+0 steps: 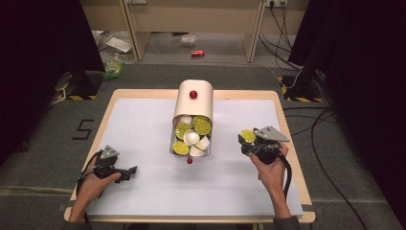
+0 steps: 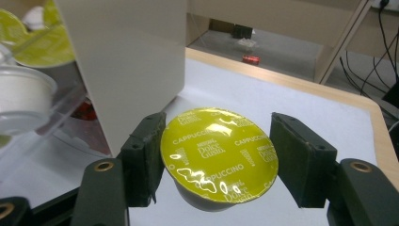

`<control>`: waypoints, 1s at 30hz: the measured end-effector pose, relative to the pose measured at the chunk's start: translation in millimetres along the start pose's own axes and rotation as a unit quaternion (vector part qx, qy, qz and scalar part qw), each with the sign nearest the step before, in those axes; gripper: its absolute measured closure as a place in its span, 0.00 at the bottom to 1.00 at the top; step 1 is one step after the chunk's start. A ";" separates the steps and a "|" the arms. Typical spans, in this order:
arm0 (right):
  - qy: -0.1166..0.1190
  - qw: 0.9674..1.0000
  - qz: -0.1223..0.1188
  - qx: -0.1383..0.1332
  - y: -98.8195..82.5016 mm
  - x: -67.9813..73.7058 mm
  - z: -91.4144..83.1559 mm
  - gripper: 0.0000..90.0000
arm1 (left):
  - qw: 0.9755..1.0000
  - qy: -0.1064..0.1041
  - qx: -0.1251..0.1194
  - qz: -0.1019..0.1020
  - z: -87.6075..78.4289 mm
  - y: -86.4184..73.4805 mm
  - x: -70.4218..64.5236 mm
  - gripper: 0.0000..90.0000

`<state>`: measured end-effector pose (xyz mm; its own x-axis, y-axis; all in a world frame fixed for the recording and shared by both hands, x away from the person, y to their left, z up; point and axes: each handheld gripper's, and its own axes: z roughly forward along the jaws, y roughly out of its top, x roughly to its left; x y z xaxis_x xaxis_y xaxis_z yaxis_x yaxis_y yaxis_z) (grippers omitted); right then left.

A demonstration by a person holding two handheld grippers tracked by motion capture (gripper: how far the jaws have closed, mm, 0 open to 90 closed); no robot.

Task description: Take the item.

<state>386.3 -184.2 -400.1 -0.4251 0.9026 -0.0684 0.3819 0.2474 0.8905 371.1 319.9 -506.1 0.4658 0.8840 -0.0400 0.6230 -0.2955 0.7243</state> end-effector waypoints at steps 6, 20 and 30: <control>-0.007 1.000 0.009 0.011 -9.9 -7.1 7.5 0.43 | 1.000 0.000 -0.001 -0.001 0.1 0.0 -0.1 0.00; -0.030 0.999 0.022 0.025 -28.8 -23.3 18.5 0.43 | 1.000 0.000 0.000 0.000 0.0 0.0 0.1 0.00; -0.041 0.998 0.027 0.037 -37.2 -29.4 23.0 0.43 | 1.000 0.000 0.000 0.001 0.0 0.0 0.1 0.00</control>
<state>403.4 -211.8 -441.6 -0.3349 0.9404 -0.0596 0.4638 0.2195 0.8583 371.1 319.9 -506.0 0.4663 0.8837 -0.0389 0.6229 -0.2968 0.7238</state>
